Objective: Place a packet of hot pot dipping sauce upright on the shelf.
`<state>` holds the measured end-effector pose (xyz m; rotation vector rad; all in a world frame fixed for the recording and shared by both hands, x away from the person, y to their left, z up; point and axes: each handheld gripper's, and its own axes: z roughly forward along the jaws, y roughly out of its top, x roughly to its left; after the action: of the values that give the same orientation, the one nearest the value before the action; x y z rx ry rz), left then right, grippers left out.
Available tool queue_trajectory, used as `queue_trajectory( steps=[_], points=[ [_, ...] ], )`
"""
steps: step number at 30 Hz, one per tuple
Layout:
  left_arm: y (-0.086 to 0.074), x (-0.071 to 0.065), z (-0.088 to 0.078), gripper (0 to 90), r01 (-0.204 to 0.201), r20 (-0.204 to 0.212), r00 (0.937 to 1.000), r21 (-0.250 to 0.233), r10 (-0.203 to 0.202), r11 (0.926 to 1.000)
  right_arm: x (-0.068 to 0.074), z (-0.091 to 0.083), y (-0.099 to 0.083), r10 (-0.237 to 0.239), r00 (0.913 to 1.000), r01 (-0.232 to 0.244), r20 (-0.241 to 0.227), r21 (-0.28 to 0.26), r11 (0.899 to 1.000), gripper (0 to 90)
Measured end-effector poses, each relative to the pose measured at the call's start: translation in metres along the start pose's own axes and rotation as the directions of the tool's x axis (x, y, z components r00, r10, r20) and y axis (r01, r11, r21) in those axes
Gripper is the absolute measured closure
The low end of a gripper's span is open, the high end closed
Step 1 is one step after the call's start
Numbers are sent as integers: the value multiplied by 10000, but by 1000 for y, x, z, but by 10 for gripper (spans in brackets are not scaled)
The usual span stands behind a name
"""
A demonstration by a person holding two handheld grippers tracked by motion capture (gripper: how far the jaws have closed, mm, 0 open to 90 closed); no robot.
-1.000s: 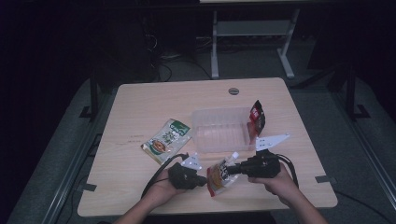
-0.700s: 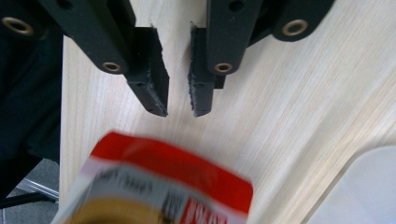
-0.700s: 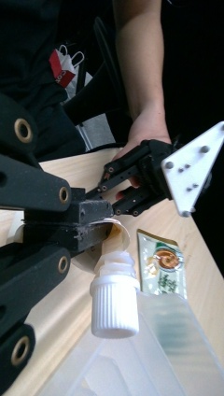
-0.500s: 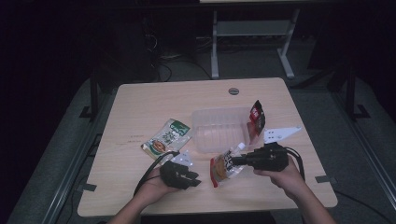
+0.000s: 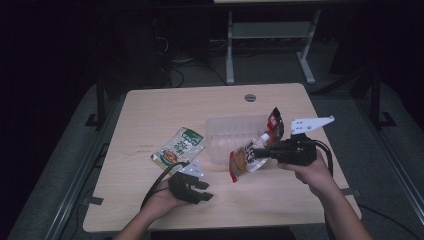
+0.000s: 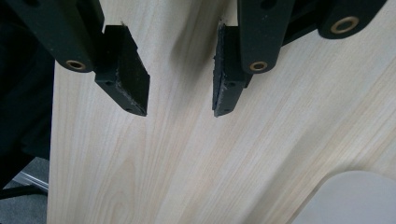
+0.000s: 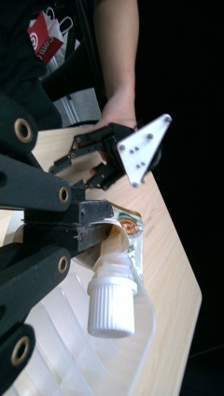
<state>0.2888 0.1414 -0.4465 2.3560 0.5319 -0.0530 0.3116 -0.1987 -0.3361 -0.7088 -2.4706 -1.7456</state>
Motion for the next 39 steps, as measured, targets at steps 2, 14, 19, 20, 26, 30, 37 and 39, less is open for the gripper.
queue_trajectory(
  steps=[2, 14, 19, 20, 26, 30, 37, 39],
  points=[
    [-1, 0, -1, 556, 44, -31, 10000, -51, -44, 10000, -4, -2, 5, -23, 9999, 23, 119, -5, 10000, 895],
    [-3, 3, -4, 555, 48, -76, 10000, -75, -49, 10000, -34, -4, 28, -157, 9965, 179, 827, -263, 9995, 896],
    [-3, 4, -5, 555, -46, -70, 10000, -3, 46, 10000, -47, 1, 30, -60, 9952, 78, 979, -179, 9998, 895],
    [-3, 4, -5, 555, -53, -71, 10000, -9, 53, 10000, -51, 2, 30, -3, 9951, 22, 988, -189, 9998, 895],
    [-3, 4, -5, 555, -11, -65, 10000, -28, 11, 10000, -63, 4, 26, 186, 9941, -174, 1072, -121, 9998, 895],
    [-3, 4, -5, 555, -13, -74, 10000, 1, 13, 10000, -68, 3, 23, 279, 9933, -264, 1124, -151, 9995, 895],
    [-3, 4, -5, 556, -91, -72, 9999, 84, 91, 9999, -75, 6, 21, 362, 9922, -351, 1194, -116, 9993, 895],
    [-3, 3, -5, 555, -56, -61, 10000, 99, 56, 9999, -77, 8, 19, 408, 9919, -399, 1204, -99, 9992, 895]
  ],
)
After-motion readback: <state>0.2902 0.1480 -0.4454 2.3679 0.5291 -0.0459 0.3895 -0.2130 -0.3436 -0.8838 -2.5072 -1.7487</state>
